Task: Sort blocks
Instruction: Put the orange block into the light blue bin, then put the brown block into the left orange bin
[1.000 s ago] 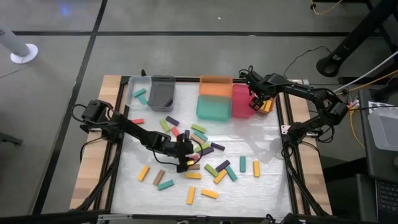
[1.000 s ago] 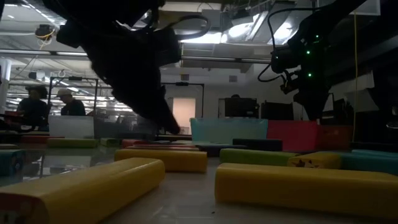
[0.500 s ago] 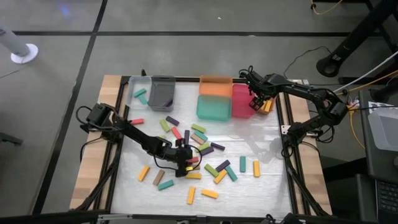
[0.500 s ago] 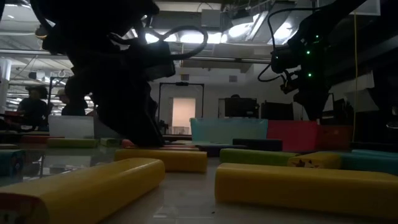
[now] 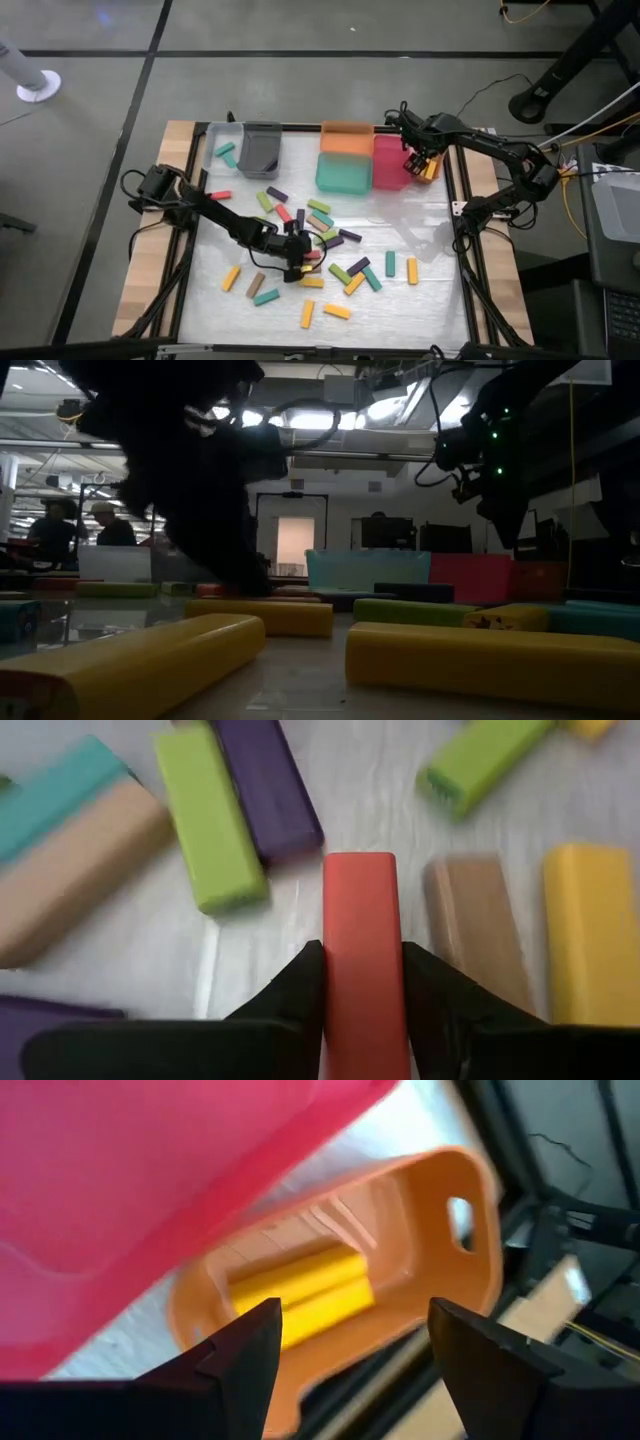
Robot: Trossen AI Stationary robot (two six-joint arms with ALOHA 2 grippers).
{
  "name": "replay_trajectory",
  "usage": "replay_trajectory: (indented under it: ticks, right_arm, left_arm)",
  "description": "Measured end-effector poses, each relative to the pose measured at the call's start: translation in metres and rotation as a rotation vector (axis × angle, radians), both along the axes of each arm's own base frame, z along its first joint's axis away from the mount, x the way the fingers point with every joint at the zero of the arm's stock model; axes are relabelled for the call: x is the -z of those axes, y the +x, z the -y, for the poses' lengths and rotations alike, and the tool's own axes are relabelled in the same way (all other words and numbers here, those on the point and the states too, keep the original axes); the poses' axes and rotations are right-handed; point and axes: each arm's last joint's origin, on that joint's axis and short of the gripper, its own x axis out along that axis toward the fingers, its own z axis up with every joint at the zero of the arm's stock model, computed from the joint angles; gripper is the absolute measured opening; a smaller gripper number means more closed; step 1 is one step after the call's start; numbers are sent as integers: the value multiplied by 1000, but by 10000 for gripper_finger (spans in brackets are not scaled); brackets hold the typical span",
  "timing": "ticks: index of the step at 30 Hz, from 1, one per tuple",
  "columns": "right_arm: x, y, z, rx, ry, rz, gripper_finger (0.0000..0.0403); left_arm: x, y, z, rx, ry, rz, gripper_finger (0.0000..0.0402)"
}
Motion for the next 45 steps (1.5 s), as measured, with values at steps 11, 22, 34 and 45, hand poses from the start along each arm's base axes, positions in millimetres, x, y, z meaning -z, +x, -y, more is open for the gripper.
replay_trajectory:
  ticks: [11, 22, 34, 45]
  right_arm:
    - [-30, 30, -14, -112, -44, 128, 248]
    - [-31, 74, -80, -340, 23, 264, 248]
    - [-42, 115, -166, -572, 6, 571, 248]
    - [-33, 145, -236, -783, 32, 770, 248]
  left_arm:
    - [-65, 18, -56, -7, 164, 232, 87]
    - [-60, 31, -157, -220, 315, 312, 97]
    - [-44, 32, -196, -297, 310, 329, 130]
    - [-43, 33, -195, -282, 329, 323, 182]
